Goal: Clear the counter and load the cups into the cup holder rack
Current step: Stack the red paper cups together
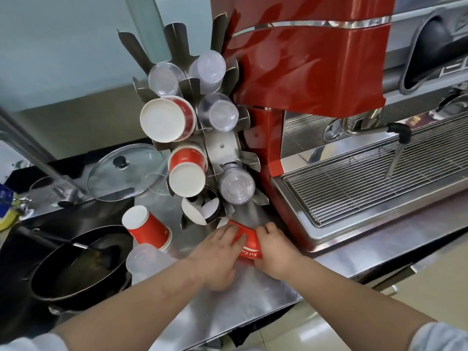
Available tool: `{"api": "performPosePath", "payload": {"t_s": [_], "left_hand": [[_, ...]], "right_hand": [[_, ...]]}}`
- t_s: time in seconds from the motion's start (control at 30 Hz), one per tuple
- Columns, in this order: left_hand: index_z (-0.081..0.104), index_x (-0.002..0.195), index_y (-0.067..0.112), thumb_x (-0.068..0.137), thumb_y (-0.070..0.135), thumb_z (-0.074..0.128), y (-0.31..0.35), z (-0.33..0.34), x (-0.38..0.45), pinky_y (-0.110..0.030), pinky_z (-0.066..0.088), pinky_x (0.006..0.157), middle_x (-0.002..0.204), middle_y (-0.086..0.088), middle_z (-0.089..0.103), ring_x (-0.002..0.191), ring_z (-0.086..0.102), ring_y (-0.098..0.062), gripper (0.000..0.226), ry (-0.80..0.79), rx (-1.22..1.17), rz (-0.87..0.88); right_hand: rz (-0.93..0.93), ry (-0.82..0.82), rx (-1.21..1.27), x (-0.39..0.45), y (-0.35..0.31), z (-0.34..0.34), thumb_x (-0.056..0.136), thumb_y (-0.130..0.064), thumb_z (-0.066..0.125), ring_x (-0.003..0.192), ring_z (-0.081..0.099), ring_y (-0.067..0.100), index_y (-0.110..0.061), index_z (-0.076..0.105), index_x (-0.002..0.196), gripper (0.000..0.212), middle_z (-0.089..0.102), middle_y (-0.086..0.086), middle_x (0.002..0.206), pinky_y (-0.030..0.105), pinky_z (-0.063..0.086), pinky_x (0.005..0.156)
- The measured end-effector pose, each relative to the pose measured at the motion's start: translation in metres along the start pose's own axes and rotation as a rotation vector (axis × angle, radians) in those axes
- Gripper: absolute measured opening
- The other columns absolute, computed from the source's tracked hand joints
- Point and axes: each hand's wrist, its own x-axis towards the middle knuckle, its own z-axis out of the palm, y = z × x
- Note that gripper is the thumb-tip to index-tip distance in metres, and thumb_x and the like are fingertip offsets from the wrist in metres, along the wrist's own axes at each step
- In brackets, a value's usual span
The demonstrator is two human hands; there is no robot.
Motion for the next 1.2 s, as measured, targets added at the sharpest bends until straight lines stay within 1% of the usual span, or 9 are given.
{"api": "performPosePath", "payload": {"t_s": [0.13, 0.23, 0.3, 0.43, 0.67, 0.83, 0.93, 1.1, 1.2], "left_hand": [[0.013, 0.151, 0.011, 0.083, 0.031, 0.052, 0.007, 0.003, -0.008, -0.041, 0.005, 0.121, 0.157, -0.018, 0.01, 0.146, 0.008, -0.035, 0.081, 0.012, 0.006, 0.039], [0.036, 0.141, 0.013, 0.066, 0.032, 0.064, 0.008, 0.009, -0.008, -0.043, 0.031, 0.111, 0.141, -0.02, 0.045, 0.131, 0.044, -0.038, 0.082, 0.098, 0.004, 0.085], [0.04, 0.136, 0.018, 0.059, 0.033, 0.069, 0.005, 0.013, -0.005, -0.044, 0.04, 0.105, 0.131, -0.015, 0.053, 0.121, 0.054, -0.035, 0.084, 0.152, -0.032, 0.098], [0.035, 0.136, 0.026, 0.059, 0.036, 0.073, 0.003, 0.013, -0.001, -0.042, 0.043, 0.101, 0.127, -0.008, 0.053, 0.117, 0.054, -0.03, 0.086, 0.217, -0.105, 0.057], [0.031, 0.136, 0.028, 0.071, 0.046, 0.058, 0.003, 0.013, 0.002, -0.04, 0.043, 0.102, 0.13, -0.004, 0.046, 0.117, 0.049, -0.026, 0.073, 0.274, -0.31, -0.063], [0.034, 0.14, 0.025, 0.068, 0.056, 0.06, 0.01, 0.009, -0.002, -0.028, 0.04, 0.101, 0.131, 0.002, 0.042, 0.121, 0.046, -0.018, 0.083, 0.259, -0.563, -0.149], [0.031, 0.141, 0.026, 0.071, 0.047, 0.071, 0.016, 0.013, -0.005, -0.019, 0.037, 0.091, 0.128, 0.005, 0.043, 0.119, 0.046, -0.01, 0.082, 0.252, -0.666, -0.198], [0.031, 0.138, 0.03, 0.067, 0.041, 0.074, 0.021, 0.028, -0.006, -0.024, 0.04, 0.099, 0.129, 0.006, 0.044, 0.121, 0.042, -0.008, 0.084, 0.197, -0.822, -0.261], [0.034, 0.135, 0.03, 0.061, 0.049, 0.067, 0.024, 0.035, -0.006, -0.026, 0.041, 0.099, 0.128, 0.006, 0.047, 0.12, 0.044, -0.008, 0.084, 0.207, -0.873, -0.289]], "right_hand": [[0.042, -0.011, 0.089, -0.018, 0.006, 0.004, 0.073, -0.032, 0.069, 0.114, 0.051, 0.028, -0.017, 0.045, 0.128, 0.061, 0.042, 0.007, 0.122, 0.035, 0.044, 0.101], [0.067, -0.043, 0.169, -0.029, 0.007, 0.003, 0.069, -0.038, 0.067, 0.113, 0.053, 0.026, -0.021, 0.046, 0.128, 0.065, 0.043, 0.004, 0.121, 0.034, 0.045, 0.099], [0.061, -0.031, 0.246, -0.036, 0.007, 0.002, 0.066, -0.041, 0.067, 0.112, 0.055, 0.022, -0.025, 0.047, 0.129, 0.069, 0.045, 0.001, 0.118, 0.031, 0.046, 0.097], [0.03, 0.081, 0.375, -0.049, 0.001, -0.005, 0.071, -0.036, 0.072, 0.112, 0.055, 0.016, -0.025, 0.045, 0.137, 0.071, 0.046, 0.0, 0.124, 0.023, 0.042, 0.098], [-0.043, 0.173, 0.395, -0.056, -0.007, -0.028, 0.077, -0.036, 0.069, 0.117, 0.052, 0.014, -0.022, 0.047, 0.137, 0.066, 0.045, -0.001, 0.13, 0.017, 0.036, 0.1], [-0.113, 0.195, 0.365, -0.055, -0.01, -0.041, 0.077, -0.035, 0.068, 0.125, 0.046, 0.013, -0.024, 0.041, 0.142, 0.071, 0.04, -0.003, 0.138, 0.018, 0.033, 0.105], [-0.163, 0.195, 0.325, -0.053, -0.012, -0.043, 0.079, -0.03, 0.07, 0.128, 0.043, 0.01, -0.023, 0.039, 0.144, 0.072, 0.039, -0.004, 0.139, 0.011, 0.025, 0.103], [-0.239, 0.15, 0.238, -0.052, -0.017, -0.038, 0.077, -0.027, 0.07, 0.13, 0.042, 0.015, -0.024, 0.043, 0.142, 0.071, 0.04, -0.003, 0.141, 0.016, 0.026, 0.109], [-0.25, 0.136, 0.21, -0.051, -0.019, -0.036, 0.077, -0.025, 0.07, 0.129, 0.041, 0.019, -0.023, 0.045, 0.141, 0.069, 0.041, -0.001, 0.142, 0.019, 0.027, 0.11]]}}
